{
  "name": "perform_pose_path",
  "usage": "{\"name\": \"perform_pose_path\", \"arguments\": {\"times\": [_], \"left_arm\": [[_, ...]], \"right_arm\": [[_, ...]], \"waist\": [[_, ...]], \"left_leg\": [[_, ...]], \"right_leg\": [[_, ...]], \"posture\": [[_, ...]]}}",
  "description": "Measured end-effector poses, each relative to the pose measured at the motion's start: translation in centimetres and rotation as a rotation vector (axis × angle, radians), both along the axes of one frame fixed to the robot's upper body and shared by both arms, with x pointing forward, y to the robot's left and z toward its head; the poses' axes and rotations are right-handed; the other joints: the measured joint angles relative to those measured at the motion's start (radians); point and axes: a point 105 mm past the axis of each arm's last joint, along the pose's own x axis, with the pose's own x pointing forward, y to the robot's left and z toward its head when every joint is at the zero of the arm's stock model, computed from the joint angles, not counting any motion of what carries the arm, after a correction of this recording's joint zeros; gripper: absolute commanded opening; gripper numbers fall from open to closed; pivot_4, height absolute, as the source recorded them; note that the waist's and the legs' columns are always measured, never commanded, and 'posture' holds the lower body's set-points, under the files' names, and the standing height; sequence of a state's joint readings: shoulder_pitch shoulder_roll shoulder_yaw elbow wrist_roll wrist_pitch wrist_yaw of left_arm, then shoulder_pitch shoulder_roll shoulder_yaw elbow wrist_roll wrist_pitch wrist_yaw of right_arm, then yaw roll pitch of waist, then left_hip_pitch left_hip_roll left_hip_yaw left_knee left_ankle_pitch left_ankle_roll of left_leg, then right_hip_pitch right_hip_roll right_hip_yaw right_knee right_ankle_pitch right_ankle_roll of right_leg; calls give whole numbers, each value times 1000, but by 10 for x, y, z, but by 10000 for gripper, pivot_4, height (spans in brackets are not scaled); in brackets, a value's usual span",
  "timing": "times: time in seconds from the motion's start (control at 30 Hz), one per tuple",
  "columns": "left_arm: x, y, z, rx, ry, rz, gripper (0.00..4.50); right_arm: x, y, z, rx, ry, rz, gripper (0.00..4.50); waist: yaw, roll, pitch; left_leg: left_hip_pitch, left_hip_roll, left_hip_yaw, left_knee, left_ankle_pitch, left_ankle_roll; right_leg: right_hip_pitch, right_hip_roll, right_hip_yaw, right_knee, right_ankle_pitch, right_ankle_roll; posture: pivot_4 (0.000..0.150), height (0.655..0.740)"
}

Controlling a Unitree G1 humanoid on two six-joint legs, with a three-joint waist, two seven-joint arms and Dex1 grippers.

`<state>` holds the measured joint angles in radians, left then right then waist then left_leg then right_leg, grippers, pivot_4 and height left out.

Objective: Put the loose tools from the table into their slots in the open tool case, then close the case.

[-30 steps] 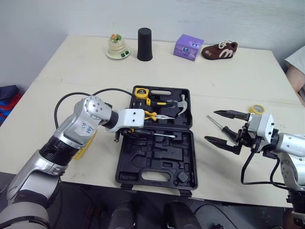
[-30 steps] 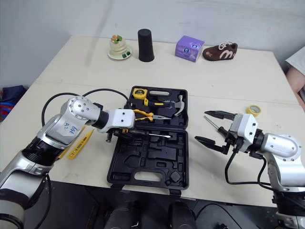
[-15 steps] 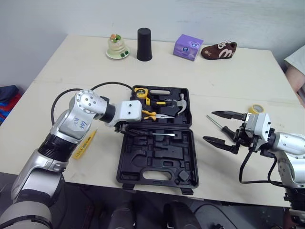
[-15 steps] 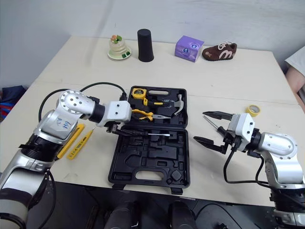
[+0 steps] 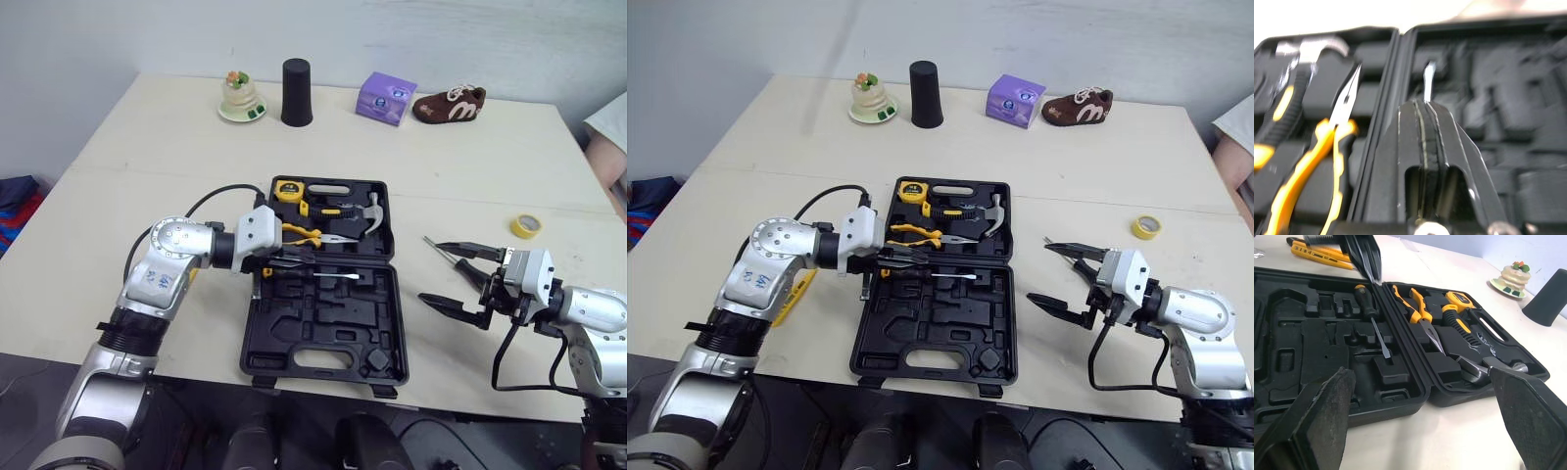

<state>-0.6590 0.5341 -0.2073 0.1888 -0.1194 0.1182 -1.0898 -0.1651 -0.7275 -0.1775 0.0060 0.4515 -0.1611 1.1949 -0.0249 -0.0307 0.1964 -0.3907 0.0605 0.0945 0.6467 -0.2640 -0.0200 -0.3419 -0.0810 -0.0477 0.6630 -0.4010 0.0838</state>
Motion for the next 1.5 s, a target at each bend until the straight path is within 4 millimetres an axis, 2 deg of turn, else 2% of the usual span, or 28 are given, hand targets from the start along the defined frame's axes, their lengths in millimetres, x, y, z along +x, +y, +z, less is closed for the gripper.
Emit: {"name": "perform_pose_path", "arguments": {"times": [0.2, 0.57, 0.63, 0.7, 0.73, 0.77, 0.83, 0.93, 1.0, 1.07, 1.1, 1.17, 1.2, 1.27, 1.3, 1.4, 1.47, 1.5], "left_arm": [[2, -5, -14, 34, 24, 9, 520], [1, -7, -23, 46, 64, 33, 520], [-1, -7, -33, 65, 102, 47, 520], [-1, -6, -38, 68, 130, 71, 520], [-1, -6, -41, 69, 144, 84, 520], [-1, -5, -43, 71, 157, 97, 520], [-1, -5, -48, 78, 167, 113, 520], [-2, -6, -51, 91, 144, 119, 520], [-3, -6, -44, 52, 101, 120, 520], [-6, -1, -39, -30, 94, 126, 520], [-6, 8, -31, -95, 85, 148, 520], [-4, 20, -14, -168, 51, 173, 6476], [-5, 32, 6, -227, 13, 192, 9229], [-8, 54, 29, -261, -54, 233, 17228], [-10, 72, 36, -257, -82, 281, 21590], [-15, 145, 42, -223, -123, 537, 35453], [-20, 172, 42, -222, -139, 640, 44546], [-23, 188, 41, -220, -149, 703, 44546]], "right_arm": [[0, 0, 0, -1, -9, 2, 45000], [1, -1, -4, -8, -9, -2, 45000], [1, -1, -5, -9, -4, -4, 45000], [2, -2, -6, -7, 1, -8, 45000], [2, -2, -7, -7, 2, -9, 45000], [1, -2, -7, -7, 3, -9, 45000], [0, -3, -9, -7, 10, -12, 45000], [1, -5, -10, -3, 17, -24, 45000], [3, -12, -9, 2, 17, -52, 45000], [6, -30, -6, 2, 18, -117, 45000], [8, -47, -3, 2, 16, -181, 45000], [9, -62, 1, 9, 7, -237, 45000], [9, -72, 2, 13, 4, -277, 45000], [9, -89, 1, 7, 9, -336, 45000], [9, -101, 3, 7, 3, -386, 45000], [4, -151, 14, 10, -33, -588, 45000], [3, -163, 20, 20, -70, -645, 45000], [3, -169, 23, 26, -92, -677, 45000]], "waist": [[-2, 0, 0], [-1, 2, -1], [-1, 4, -5], [-1, 7, -12], [-3, 8, -12], [-4, 10, -17], [-5, 15, -21], [-5, 20, -31], [-4, 22, -32], [-3, 21, -25], [-3, 19, -19], [-2, 18, -19], [-3, 17, -18], [-5, 18, -17], [-7, 18, -17], [-9, 18, -15], [-9, 15, -13], [-10, 13, -11]], "left_leg": [[0, 0, 0, 0, 0, 0], [3, 0, 0, 0, 0, 0], [5, 0, 0, 0, -1, 0], [11, 1, 0, -1, -2, 0], [21, 1, 0, -3, -4, -1], [25, 2, 0, -3, -10, 4], [37, 4, 0, -5, -15, 3], [38, 4, 2, -9, -16, 3], [37, 4, 3, -11, -15, 3], [35, 4, 3, -12, -14, 2], [31, 4, 3, -12, -14, 2], [20, 4, 2, -9, -10, -2], [15, 4, 2, -8, -7, -3], [15, 4, 4, -9, -8, -2], [16, 4, 6, -10, -9, -1], [19, 4, 9, -14, -10, 2], [20, 4, 9, -15, -12, 4], [20, 4, 9, -16, -12, 4]], "right_leg": [[0, 0, 0, 0, 0, 0], [3, 0, 0, 0, 0, 0], [5, 0, 0, 0, 0, 0], [12, 0, 0, -2, 0, 0], [21, 0, 1, -5, 0, 0], [27, 1, 1, -7, 0, -1], [39, 2, 1, -10, -1, -2], [40, 2, 3, -12, -1, -2], [37, 2, 4, -12, -1, -2], [34, 2, 3, -12, -1, -2], [29, 2, 3, -12, -1, -2], [19, 2, 2, -11, -1, -2], [15, 2, 2, -10, -1, -2], [15, 2, 2, -11, -1, -2], [15, 2, 3, -13, -1, -2], [15, 1, 5, -15, -1, -2], [16, 1, 5, -15, -1, -2], [15, 1, 6, -15, -1, -2]], "posture": [[1500, 7400], [1500, 7400], [1500, 7400], [1500, 7400], [1500, 7400], [1500, 7400], [1500, 7400], [1500, 7400], [1500, 7400], [1500, 7400], [1500, 7400], [1500, 7400], [1500, 7400], [1500, 7400], [1500, 7400], [1500, 7400], [1500, 7400], [1500, 7400]]}}
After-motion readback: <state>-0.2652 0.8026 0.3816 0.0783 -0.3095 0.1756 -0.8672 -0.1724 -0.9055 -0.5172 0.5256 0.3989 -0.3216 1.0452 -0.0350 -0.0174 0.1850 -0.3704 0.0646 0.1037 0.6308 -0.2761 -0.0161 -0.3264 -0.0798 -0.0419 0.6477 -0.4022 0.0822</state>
